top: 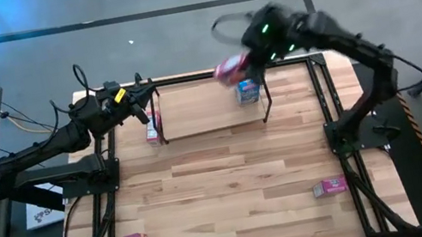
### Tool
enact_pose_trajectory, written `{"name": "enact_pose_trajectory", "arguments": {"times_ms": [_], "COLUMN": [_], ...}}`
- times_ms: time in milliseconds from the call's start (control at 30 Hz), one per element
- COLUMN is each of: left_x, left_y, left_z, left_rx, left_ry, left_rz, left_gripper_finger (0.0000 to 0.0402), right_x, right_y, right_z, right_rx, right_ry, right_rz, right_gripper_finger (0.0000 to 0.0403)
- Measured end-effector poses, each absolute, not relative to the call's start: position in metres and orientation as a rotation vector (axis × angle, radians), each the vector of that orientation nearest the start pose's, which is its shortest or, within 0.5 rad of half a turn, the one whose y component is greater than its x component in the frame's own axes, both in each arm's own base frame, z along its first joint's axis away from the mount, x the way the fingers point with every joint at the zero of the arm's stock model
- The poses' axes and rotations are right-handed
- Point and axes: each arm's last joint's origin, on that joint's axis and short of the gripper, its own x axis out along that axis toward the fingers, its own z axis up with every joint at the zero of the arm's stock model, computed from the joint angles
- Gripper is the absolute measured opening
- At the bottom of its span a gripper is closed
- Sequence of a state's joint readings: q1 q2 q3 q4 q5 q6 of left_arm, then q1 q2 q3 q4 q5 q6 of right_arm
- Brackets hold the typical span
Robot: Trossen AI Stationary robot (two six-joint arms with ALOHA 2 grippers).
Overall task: Stack cereal on shelf
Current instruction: Put the top red cereal box on the shelf
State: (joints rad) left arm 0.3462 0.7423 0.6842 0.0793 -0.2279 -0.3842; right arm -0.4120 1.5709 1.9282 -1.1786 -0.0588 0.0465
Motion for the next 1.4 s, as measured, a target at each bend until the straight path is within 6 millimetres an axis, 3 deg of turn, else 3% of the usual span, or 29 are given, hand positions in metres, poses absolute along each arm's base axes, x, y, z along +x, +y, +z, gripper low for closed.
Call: {"name": "enact_pose_trajectory", "arguments": {"times_ms": [133, 233, 433, 600, 900, 1400], "left_x": [0.157, 0.157, 0.157, 0.157, 0.157, 0.157], "left_y": [0.064, 0.064, 0.064, 0.064, 0.064, 0.064], "left_z": [0.33, 0.33, 0.33, 0.33, 0.33, 0.33], "left_rx": [-0.377, -0.378, -0.397, -0.397, -0.397, -0.398], "left_ry": [-0.132, -0.133, -0.138, -0.138, -0.138, -0.138], "left_rz": [0.563, 0.563, 0.561, 0.561, 0.562, 0.561], "left_gripper_finger": [0.0, 0.0, 0.0, 0.0, 0.0, 0.0], "right_x": [0.309, 0.33, 0.355, 0.369, 0.381, 0.386], "right_y": [-0.085, -0.074, -0.081, -0.091, -0.101, -0.115], "right_z": [0.413, 0.385, 0.336, 0.315, 0.311, 0.286], "right_rx": [0.154, 0.085, 0.038, 0.025, -0.054, -0.038], "right_ry": [0.913, 1.064, 1.319, 1.365, 1.282, 1.389], "right_rz": [-0.29, -0.295, -0.325, -0.305, -0.299, -0.287], "right_gripper_finger": [0.0107, 0.0107, 0.0107, 0.0107, 0.0107, 0.0107]}}
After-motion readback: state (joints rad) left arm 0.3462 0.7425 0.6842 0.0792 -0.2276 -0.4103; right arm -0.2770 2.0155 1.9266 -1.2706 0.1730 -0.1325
